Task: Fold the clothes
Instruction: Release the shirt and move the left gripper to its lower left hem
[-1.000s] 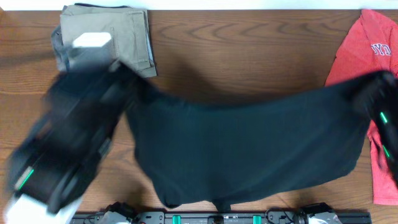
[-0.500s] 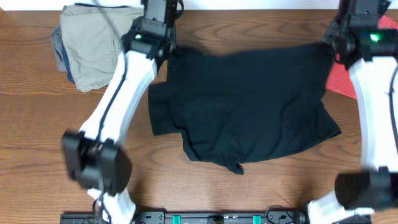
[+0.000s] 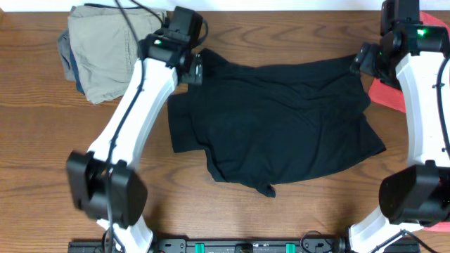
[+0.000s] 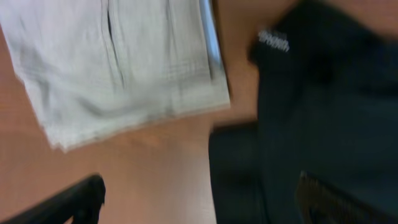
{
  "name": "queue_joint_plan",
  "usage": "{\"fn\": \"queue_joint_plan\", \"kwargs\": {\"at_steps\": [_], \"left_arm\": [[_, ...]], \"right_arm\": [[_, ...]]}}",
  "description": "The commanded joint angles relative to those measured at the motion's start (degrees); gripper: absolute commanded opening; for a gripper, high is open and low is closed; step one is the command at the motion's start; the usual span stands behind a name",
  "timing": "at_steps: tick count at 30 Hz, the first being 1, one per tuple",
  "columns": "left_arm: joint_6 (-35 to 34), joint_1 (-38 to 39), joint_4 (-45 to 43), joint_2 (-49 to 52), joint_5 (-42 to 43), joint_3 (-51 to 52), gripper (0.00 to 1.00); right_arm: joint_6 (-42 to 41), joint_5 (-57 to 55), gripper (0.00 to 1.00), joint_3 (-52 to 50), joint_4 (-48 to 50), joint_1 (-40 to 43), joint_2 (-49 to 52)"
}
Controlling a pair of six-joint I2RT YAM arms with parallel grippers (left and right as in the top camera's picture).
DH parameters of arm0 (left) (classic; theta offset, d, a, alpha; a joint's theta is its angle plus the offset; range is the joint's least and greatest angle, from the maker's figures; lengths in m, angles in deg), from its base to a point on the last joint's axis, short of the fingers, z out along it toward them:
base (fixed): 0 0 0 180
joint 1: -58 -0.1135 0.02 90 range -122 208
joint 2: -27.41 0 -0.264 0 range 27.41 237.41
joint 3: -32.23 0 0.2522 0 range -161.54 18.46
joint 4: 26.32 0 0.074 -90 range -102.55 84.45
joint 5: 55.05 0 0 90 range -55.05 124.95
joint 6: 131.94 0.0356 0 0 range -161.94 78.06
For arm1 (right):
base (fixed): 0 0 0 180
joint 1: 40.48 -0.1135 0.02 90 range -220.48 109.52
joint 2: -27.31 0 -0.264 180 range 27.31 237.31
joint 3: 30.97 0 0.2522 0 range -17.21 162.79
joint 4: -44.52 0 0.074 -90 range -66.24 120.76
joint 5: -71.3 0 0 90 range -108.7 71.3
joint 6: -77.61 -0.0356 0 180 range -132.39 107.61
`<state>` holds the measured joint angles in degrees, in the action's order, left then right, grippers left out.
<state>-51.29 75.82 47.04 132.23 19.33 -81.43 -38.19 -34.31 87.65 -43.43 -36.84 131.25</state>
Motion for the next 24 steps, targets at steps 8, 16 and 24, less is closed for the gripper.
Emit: {"fn": "queue_joint_plan", "kwargs": {"at_steps": [8, 16, 24], "left_arm": [[-1.38, 0.96, 22.99, -4.9, 26.86, 1.55, 0.98], [-4.96, 7.21, 20.09, -5.64, 26.8, 15.61, 0.98], [-5.77, 11.39, 6.75, -5.66, 30.08, 29.62, 0.98]], "right_arm": [[0.59, 3.54, 0.99, -0.68, -9.68, 0.42, -2.03], [0.59, 3.89, 0.99, -3.8, -10.25, 0.42, -2.03], [0.59, 3.89, 0.99, -10.08, -8.07, 0.44, -2.03]]}}
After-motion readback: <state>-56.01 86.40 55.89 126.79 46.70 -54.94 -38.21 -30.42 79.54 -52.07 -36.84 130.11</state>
